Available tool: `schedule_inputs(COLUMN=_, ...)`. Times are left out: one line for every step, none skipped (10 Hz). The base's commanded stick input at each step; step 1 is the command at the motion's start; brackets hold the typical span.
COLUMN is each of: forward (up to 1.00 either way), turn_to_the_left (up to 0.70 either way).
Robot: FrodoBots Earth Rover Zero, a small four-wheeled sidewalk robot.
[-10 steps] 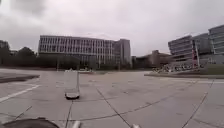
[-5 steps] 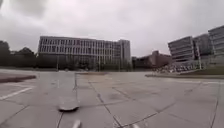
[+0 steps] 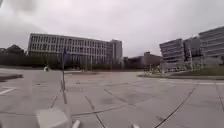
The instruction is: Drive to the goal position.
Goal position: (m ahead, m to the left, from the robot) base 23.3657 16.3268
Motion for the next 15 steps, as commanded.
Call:
schedule_inputs(forward=0.70, turn_to_the_left=-0.35)
schedule_inputs(forward=0.70, turn_to_the_left=-0.35)
schedule_inputs(forward=0.70, turn_to_the_left=-0.35)
schedule_inputs(forward=0.70, turn_to_the_left=-0.35)
schedule_inputs(forward=0.70, turn_to_the_left=-0.35)
schedule_inputs(forward=0.70, turn_to_the_left=-0.35)
schedule_inputs(forward=0.70, turn_to_the_left=-0.35)
schedule_inputs(forward=0.70, turn_to_the_left=-0.35)
schedule_inputs(forward=0.70, turn_to_the_left=-0.35)
schedule_inputs(forward=0.70, turn_to_the_left=-0.35)
schedule_inputs(forward=0.70, turn_to_the_left=-0.04)
schedule_inputs(forward=0.70, turn_to_the_left=0.00)
schedule_inputs(forward=0.70, turn_to_the_left=0.00)
schedule_inputs(forward=0.70, turn_to_the_left=0.02)
schedule_inputs(forward=0.70, turn_to_the_left=0.07)
